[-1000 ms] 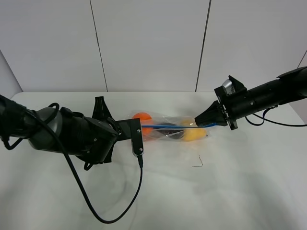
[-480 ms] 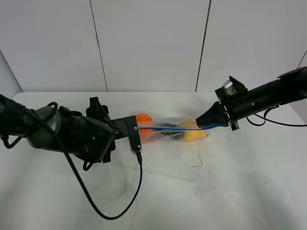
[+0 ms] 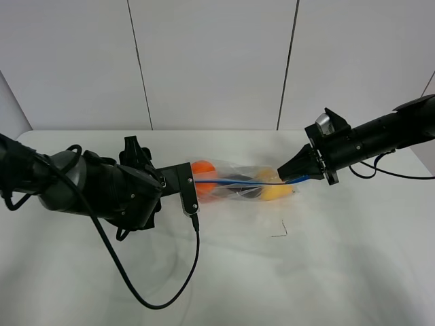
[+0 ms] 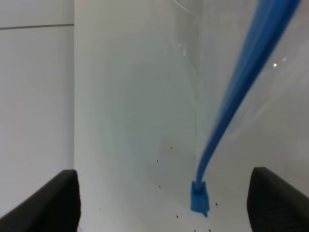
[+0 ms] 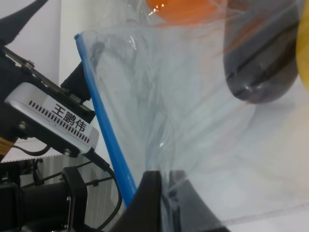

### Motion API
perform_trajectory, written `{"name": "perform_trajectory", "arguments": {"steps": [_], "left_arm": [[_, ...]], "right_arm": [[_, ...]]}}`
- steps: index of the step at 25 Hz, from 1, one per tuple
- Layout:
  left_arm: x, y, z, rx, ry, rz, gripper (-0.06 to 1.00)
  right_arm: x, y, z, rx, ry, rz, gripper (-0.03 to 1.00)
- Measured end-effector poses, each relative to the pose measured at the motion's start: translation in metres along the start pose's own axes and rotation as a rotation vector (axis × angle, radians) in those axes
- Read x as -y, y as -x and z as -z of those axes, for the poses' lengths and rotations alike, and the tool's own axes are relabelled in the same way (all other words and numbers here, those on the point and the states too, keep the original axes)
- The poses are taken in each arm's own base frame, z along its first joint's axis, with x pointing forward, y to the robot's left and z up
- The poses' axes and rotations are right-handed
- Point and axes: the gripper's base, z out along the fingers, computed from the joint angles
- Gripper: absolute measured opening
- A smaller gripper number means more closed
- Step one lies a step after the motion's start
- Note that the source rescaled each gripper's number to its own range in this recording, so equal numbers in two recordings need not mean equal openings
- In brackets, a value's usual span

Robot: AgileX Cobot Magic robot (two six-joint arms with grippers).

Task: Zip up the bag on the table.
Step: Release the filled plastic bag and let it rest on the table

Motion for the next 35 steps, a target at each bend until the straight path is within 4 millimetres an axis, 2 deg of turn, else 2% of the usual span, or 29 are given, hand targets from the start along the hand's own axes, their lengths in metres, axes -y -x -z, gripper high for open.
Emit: {"name": "perform_trajectory", "arguments": {"steps": [9, 11, 15, 22, 28, 35], "left_arm": [[0.000, 0.000, 0.000, -0.002, -0.001, 0.026, 0.75], [0.000, -0.001, 0.000, -0.007, -0.004, 0.039, 0.79], [0.000, -0.002, 0.000, -0.023, 0.002, 0.071, 0.96], [-0.003, -0.004, 0.001, -0.039, 0.020, 0.078, 1.00], [-0.022, -0.006, 0.019, -0.004, 0.066, 0.132, 1.00], [-0.041, -0.013, 0.043, 0.011, 0.067, 0.277, 1.00]], "right_arm": [[0.000, 0.000, 0.000, 0.000, 0.000, 0.000, 0.00], [0.000, 0.000, 0.000, 0.000, 0.000, 0.000, 0.00], [0.000, 0.000, 0.000, 0.001, 0.000, -0.001, 0.00], [0.000, 0.000, 0.000, 0.001, 0.000, -0.001, 0.00], [0.000, 0.000, 0.000, 0.001, 0.000, -0.001, 0.00], [0.000, 0.000, 0.000, 0.001, 0.000, 0.003, 0.00]]}}
